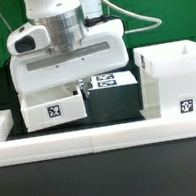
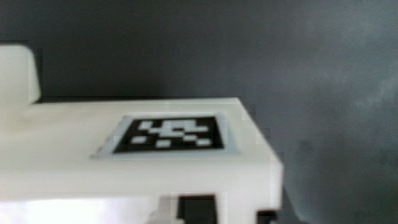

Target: Assemble drawer

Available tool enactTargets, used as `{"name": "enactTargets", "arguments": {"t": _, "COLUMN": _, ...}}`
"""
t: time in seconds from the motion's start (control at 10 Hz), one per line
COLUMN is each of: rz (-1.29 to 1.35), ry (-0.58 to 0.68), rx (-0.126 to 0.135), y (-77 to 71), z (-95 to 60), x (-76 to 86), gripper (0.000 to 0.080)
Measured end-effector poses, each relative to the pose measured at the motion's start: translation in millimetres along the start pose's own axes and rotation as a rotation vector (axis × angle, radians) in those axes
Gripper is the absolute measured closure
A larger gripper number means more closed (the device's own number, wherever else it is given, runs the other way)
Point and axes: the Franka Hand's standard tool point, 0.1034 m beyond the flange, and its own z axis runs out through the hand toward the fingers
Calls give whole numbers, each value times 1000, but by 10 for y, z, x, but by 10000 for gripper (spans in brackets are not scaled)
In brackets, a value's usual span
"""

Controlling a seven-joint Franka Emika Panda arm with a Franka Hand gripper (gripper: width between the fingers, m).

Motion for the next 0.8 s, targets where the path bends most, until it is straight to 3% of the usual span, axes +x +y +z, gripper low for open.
{"name": "enactTargets", "arguments": {"t": 0.2, "rz": -176, "ry": -2, "rx": -2, "y": 14, "z": 8, "x": -5, "gripper": 758}}
{"name": "enactTargets", "arguments": {"t": 0.6, "rz": -618, "ry": -12, "rx": -35, "y": -10, "z": 15, "x": 20, "gripper": 758}}
{"name": "enactTargets", "arguments": {"t": 0.8, "rz": -717, "ry": -10, "rx": -38, "y": 3, "z": 15, "x": 24, "gripper": 758}}
